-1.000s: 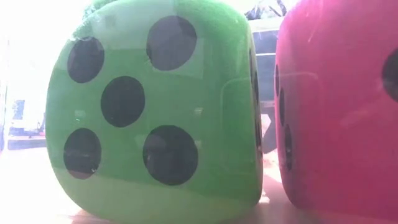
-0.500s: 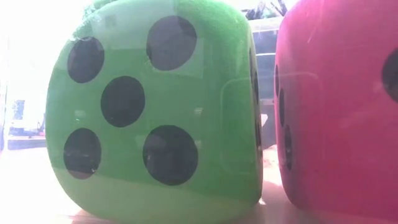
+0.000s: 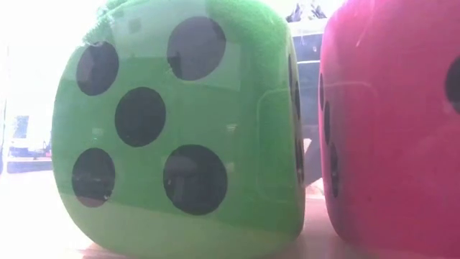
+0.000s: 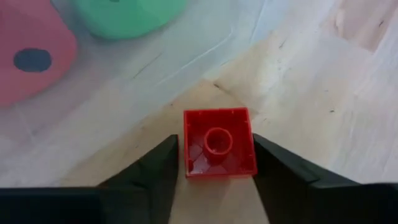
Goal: Pick & Place Toys
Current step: Put the red game piece into the white bin
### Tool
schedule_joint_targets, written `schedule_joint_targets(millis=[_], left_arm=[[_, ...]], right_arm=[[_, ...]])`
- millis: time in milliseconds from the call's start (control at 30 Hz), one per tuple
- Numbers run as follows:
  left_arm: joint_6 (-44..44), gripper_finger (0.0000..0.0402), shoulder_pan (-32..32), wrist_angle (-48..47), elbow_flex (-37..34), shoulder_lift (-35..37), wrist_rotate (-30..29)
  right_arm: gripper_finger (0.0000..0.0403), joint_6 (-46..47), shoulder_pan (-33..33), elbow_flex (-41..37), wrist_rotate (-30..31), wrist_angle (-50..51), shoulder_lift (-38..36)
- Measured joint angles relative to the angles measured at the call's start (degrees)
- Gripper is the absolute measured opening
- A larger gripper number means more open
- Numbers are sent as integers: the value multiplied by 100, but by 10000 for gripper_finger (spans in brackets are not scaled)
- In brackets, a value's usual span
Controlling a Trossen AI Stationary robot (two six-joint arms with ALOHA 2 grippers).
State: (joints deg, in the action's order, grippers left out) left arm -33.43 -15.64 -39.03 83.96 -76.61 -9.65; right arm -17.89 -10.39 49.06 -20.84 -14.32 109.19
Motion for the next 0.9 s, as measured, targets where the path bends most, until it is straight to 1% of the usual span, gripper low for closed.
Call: schedule_joint_targets(millis=[133, 167, 333, 433, 633, 800, 900], left_arm=[[-2, 281, 0, 2, 0, -1, 0], [-5, 281, 0, 1, 0, 1, 0], [-17, 281, 0, 7, 0, -1, 2], [-17, 281, 0, 9, 0, 1, 2], [14, 281, 0, 11, 0, 0, 1], [48, 281, 4, -2, 0, 1, 0], [48, 281, 4, -15, 0, 1, 1]], right_arm=[[134, 111, 0, 0, -8, 34, 19], [130, 122, 0, 0, -16, 35, 19], [130, 171, 0, 0, -22, 83, -24], [130, 367, 2, 0, -77, 86, -93], [130, 593, 2, 0, -188, 262, -395], [130, 607, 25, 0, -82, 578, -660], [130, 618, 54, 0, 143, 839, -830]])
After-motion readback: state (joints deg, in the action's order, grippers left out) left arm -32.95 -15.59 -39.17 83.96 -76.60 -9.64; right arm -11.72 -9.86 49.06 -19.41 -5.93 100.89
